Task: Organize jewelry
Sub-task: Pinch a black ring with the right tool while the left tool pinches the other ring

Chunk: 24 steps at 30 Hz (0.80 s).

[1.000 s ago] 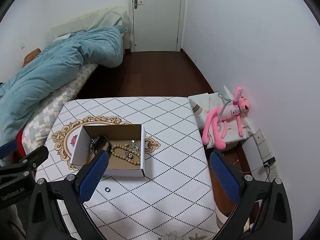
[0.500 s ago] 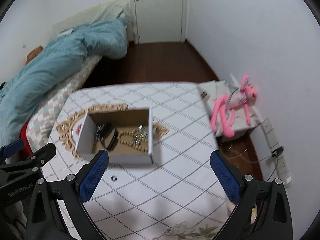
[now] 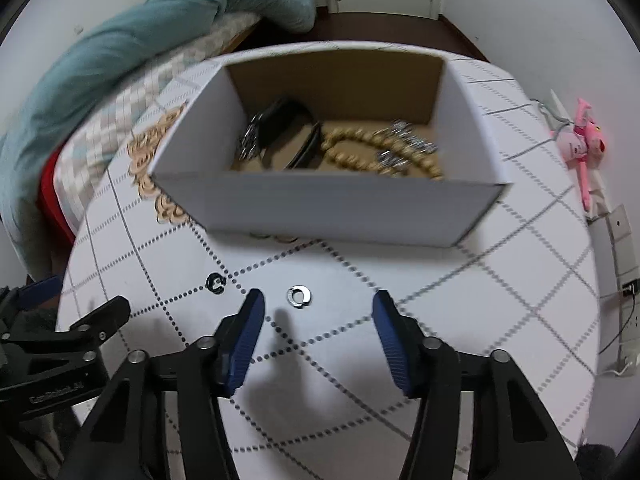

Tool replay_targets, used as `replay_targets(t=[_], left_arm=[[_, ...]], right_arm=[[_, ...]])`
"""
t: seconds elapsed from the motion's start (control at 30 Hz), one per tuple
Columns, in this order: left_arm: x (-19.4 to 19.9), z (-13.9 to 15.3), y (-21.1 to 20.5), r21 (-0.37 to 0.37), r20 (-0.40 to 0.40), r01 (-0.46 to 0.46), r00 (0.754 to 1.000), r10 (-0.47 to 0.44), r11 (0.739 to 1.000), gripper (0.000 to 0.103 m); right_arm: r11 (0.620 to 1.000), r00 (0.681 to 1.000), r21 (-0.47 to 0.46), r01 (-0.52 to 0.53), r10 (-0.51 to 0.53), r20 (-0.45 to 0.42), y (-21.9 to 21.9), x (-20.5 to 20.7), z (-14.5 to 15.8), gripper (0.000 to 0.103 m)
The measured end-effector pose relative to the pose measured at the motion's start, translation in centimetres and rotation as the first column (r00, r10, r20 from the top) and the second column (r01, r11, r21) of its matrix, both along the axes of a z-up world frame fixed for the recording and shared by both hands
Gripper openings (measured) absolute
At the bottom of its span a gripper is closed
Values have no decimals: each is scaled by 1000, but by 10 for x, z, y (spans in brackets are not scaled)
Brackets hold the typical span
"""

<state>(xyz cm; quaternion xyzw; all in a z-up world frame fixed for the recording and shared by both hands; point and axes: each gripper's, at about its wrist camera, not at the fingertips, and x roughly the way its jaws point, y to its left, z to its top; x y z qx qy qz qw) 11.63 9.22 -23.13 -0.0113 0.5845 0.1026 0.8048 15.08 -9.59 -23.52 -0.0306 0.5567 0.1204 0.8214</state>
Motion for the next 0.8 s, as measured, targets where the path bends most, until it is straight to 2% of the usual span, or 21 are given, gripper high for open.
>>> replay_targets(t=[0.13,0.2,0.23,0.47,0.7,0.8], left_arm=[[-2,-2,4,2,2,-8,1000,8,1000,103],[-2,-2,4,2,1,-8,1000,8,1000,103],[1,-2,4,3,1,-7,1000,7,1000,103],[6,2,-7,0,10,15,1000,-15,1000,103],[20,3,-43,-70,25,72,997,-70,995,102],[26,1,-59,-86,30,98,995,-96,991,102]], right_arm=[[997,999,-64,-31,34,39,13,-5,-7,39],[996,997,-85,-40,45,56,17,-5,-8,25],[995,997,-87,-42,47,60,17,-4,-8,13],[998,998,-48,-29,32,52,9,-4,-4,13],[997,995,6,76,-76,58,-37,-12,23,13],[991,989,-1,135,-135,56,-63,-14,26,13]])
